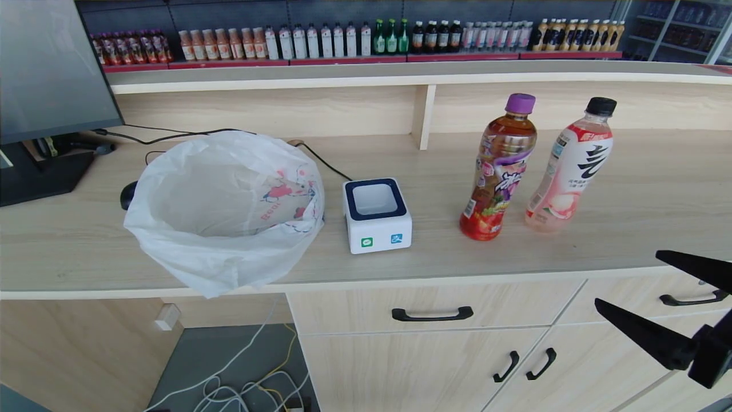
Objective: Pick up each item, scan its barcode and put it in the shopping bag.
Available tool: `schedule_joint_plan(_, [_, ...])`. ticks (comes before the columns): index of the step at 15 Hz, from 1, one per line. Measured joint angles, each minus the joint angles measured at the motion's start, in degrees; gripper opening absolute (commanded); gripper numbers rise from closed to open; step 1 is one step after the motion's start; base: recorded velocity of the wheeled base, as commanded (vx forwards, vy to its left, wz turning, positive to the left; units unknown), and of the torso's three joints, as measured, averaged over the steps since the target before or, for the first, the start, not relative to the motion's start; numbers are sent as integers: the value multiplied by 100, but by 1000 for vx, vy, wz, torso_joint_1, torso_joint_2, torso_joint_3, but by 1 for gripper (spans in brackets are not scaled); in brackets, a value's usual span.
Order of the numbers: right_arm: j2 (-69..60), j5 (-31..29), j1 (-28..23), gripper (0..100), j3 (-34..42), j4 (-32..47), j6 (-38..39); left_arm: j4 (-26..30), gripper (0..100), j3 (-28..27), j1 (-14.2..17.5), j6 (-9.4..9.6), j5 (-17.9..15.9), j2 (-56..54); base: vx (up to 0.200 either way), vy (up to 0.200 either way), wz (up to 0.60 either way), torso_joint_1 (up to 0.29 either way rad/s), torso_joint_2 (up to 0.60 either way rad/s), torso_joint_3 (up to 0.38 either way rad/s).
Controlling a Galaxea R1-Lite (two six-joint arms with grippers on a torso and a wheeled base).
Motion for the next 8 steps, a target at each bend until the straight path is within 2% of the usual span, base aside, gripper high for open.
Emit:
schedule_joint_plan(4, [1053, -62, 221, 100, -90, -1479, 463, 0, 100, 0, 0, 0, 0, 0, 0, 0, 0, 0, 0, 0])
schedule_joint_plan(8, [2002, -76, 418, 100, -305, -2432, 931, 0, 100, 0, 0, 2, 0, 0, 0, 0, 0, 0, 0, 0])
